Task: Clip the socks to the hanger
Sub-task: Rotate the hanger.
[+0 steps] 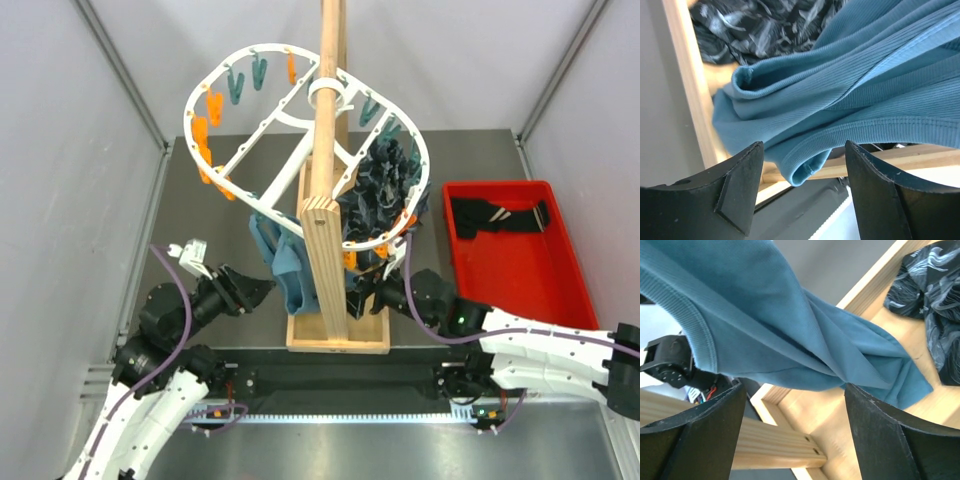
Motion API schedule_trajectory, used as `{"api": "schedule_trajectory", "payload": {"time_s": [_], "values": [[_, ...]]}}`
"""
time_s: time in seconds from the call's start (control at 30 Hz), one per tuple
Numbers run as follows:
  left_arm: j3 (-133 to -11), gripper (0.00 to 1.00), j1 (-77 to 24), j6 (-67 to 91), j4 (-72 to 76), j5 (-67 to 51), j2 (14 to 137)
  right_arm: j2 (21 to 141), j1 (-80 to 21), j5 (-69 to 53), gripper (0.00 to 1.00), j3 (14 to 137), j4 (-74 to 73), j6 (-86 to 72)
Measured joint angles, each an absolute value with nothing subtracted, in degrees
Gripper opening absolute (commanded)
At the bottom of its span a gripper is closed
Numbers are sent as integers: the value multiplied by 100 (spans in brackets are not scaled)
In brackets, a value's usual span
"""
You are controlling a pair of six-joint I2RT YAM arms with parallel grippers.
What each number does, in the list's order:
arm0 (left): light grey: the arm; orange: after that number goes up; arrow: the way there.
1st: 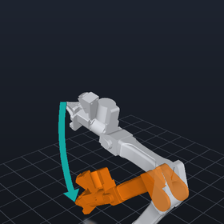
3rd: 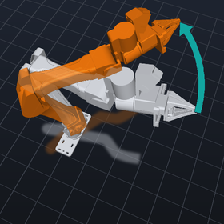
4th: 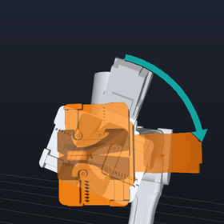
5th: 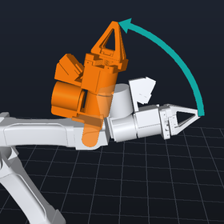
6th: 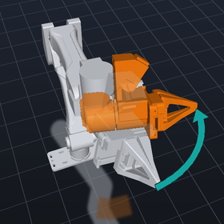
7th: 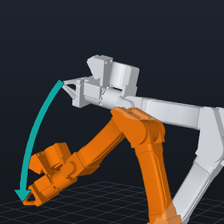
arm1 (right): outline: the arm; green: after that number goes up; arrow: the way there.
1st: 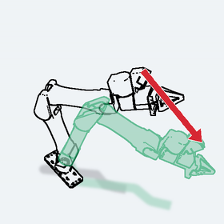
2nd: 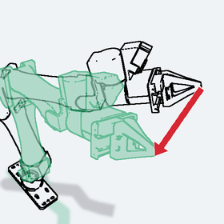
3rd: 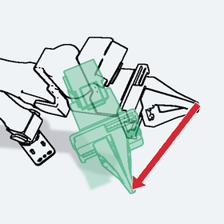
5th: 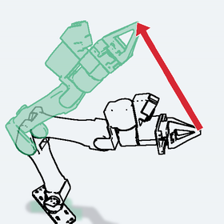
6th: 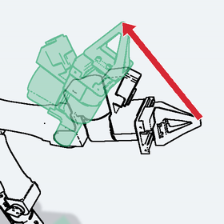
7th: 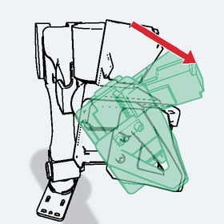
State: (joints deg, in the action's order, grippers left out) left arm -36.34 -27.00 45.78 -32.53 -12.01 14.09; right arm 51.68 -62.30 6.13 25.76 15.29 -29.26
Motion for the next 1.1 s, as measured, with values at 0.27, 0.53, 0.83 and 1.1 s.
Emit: {"api": "schedule_trajectory", "payload": {"time_s": [0.27,0.53,0.83,1.1], "values": [[-3105,81,-2700,4989,-2471,-1778,1564,4917,-6322,1308,90,2515,1337,-3273],[-2727,83,-2703,5131,-1387,-2298,2174,3653,-6326,2058,94,2204,198,-3889],[-2416,68,-3422,5137,475,-2460,3863,3181,-6202,2303,93,1981,-694,-3977],[-2753,56,-4591,5039,1772,-2130,5658,3441,-5081,937,91,1457,73,-3903]]}}
